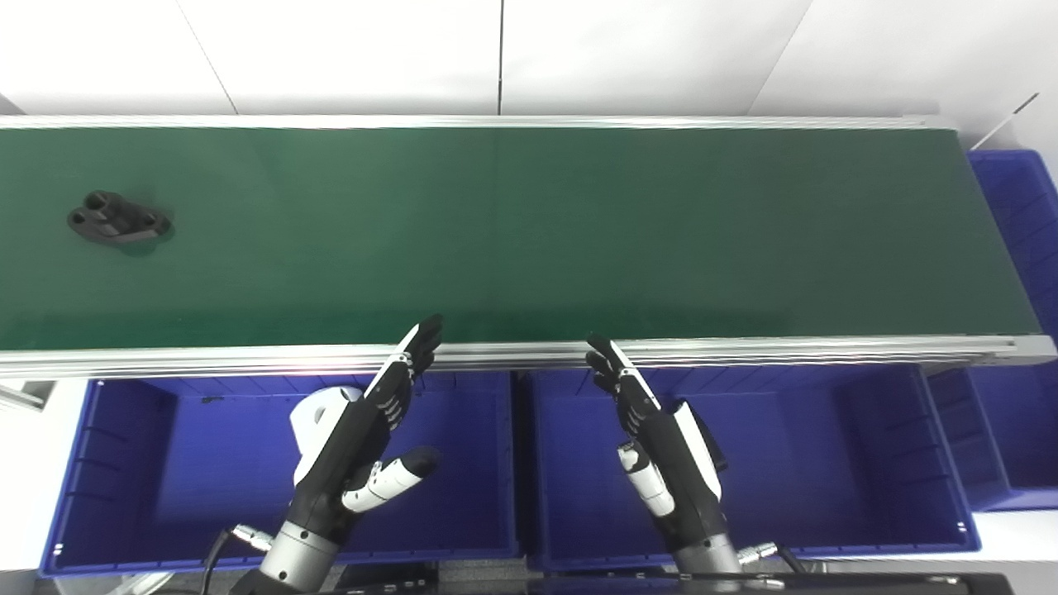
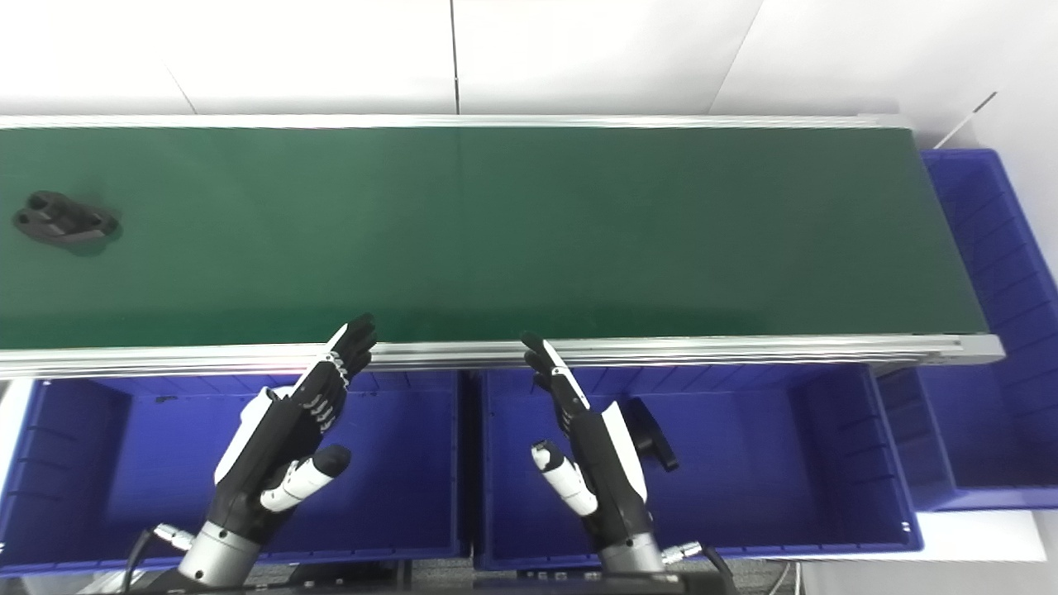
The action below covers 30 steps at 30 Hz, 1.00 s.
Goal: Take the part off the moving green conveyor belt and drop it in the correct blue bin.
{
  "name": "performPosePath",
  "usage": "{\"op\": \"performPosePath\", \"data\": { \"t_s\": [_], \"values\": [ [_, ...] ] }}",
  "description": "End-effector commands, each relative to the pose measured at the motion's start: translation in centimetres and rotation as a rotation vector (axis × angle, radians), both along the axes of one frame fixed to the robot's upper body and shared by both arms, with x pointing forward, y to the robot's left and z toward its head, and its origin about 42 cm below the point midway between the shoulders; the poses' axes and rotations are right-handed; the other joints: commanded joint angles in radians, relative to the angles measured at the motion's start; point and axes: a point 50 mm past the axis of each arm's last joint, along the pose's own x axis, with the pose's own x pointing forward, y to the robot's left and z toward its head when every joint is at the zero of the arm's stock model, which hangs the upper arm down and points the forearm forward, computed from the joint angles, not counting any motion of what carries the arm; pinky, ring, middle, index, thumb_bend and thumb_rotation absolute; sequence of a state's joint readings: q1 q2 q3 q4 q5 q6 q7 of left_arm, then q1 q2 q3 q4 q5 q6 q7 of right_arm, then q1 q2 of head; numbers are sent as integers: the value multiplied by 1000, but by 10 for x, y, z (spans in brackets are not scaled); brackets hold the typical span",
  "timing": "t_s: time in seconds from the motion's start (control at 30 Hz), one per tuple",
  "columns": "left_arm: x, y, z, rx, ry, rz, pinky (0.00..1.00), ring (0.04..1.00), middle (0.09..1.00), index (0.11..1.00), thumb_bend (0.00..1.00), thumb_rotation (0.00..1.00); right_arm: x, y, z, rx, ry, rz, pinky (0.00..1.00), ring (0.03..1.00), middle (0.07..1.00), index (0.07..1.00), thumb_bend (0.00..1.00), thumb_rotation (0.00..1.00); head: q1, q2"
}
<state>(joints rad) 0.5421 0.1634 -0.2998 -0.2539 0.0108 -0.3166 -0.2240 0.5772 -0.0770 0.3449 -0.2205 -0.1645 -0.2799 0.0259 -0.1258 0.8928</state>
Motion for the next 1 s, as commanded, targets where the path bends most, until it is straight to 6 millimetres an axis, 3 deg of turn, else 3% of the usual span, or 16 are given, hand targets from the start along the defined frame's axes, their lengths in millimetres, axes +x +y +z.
{"op": "performPosePath", "data": {
  "t_s": [0.0,0.17,0.4,0.53,0.73,0.97],
  "values": [
    [-1,0,7,-8,-47,-2,998,989,993,961,733,750,0,2,8,24,-73,-2,937,947,972,950,848,1000,-7,-6],
    [0,-2,-2,-24,-32,-1,996,989,991,955,747,738,0,1,-1,20,-63,-8,922,938,968,952,857,1000,-10,-48],
    [4,-9,-17,12,-31,-4,939,961,973,940,776,733,1,-5,-20,21,-55,-6,921,940,970,948,869,992,46,-134],
    [7,-14,-22,-4,-18,-21,984,987,987,946,786,702,1,-11,-26,35,-46,-16,932,944,977,953,848,992,81,-175],
    [9,-24,-30,3,-27,-26,916,962,969,924,785,675,1,-26,-22,78,-25,-106,922,924,953,965,885,984,155,-231],
    [11,-34,-39,-39,-10,-27,875,950,960,895,804,610,0,-36,-18,67,-62,-110,932,909,950,969,866,985,179,-277]
  ]
}}
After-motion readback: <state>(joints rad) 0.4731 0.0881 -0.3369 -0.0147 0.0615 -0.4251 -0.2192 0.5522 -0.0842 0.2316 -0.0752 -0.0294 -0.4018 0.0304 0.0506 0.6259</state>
